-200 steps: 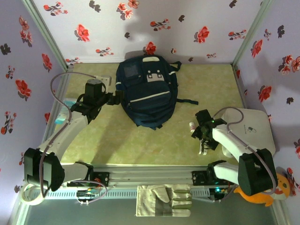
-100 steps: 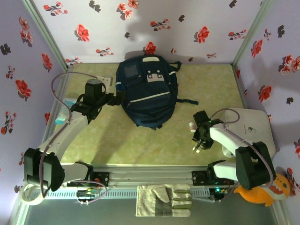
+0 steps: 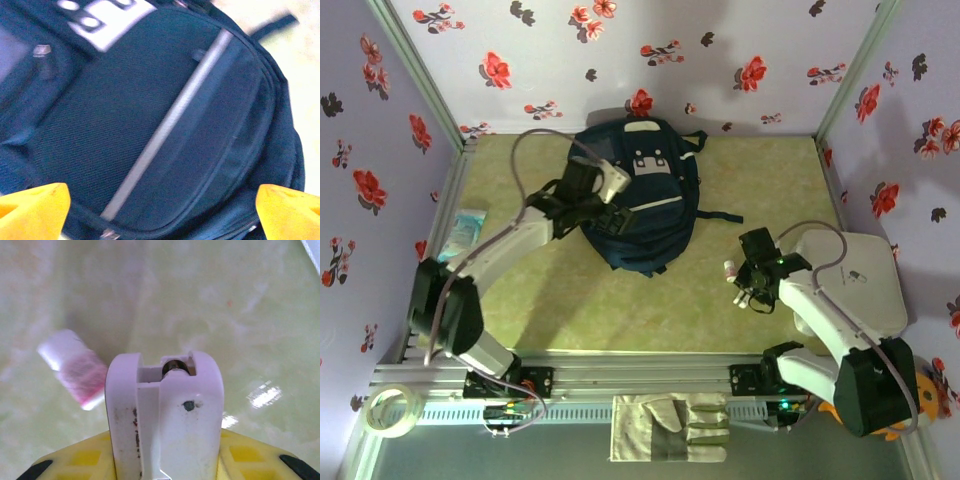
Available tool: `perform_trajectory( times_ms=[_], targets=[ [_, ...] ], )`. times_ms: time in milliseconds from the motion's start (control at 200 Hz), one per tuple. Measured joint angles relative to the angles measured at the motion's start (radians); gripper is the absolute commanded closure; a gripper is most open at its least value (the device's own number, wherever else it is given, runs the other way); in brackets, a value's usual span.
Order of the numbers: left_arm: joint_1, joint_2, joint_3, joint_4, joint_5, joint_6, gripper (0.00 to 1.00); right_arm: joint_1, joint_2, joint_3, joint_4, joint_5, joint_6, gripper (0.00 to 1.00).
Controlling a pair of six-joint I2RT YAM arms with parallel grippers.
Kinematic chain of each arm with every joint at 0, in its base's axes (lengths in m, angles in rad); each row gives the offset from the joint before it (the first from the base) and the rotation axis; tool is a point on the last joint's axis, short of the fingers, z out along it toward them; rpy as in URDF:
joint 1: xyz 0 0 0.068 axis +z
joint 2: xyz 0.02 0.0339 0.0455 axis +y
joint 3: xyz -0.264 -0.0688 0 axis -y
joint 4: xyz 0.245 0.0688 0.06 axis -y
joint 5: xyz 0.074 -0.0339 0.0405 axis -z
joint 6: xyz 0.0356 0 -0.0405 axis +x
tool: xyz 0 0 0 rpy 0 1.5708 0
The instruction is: Pack books, pencil case, and school supplies into a backpack
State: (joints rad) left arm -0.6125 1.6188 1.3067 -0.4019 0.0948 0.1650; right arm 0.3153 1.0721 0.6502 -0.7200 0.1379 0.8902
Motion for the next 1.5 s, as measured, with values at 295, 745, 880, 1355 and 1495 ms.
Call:
perform_trajectory(
  times_ms=[295, 745, 880, 1355, 1495],
  targets=[
    [-0.097, 0.312, 0.294, -0.241, 0.005, 0.250, 0.26, 0.000, -0.004, 0.019, 0.083, -0.011, -0.007, 0.61],
    [-0.098, 0.558, 0.615, -0.496, -0.115, 0.414, 0.40, -0.005, 0.022, 0.064, 0.175, -0.030, -0.018, 0.59],
    [-0.098, 0.576, 0.678, -0.557, -0.137, 0.428, 0.54, -0.009, 0.030, 0.075, 0.198, -0.038, -0.022, 0.59],
    [-0.071, 0.576, 0.759, -0.644, -0.057, 0.393, 0.89, -0.010, 0.056, 0.082, 0.260, -0.074, -0.025, 0.59],
    [-0.069, 0.575, 0.759, -0.647, -0.040, 0.386, 0.96, -0.010, 0.069, 0.082, 0.325, -0.114, -0.022, 0.59]
  ],
)
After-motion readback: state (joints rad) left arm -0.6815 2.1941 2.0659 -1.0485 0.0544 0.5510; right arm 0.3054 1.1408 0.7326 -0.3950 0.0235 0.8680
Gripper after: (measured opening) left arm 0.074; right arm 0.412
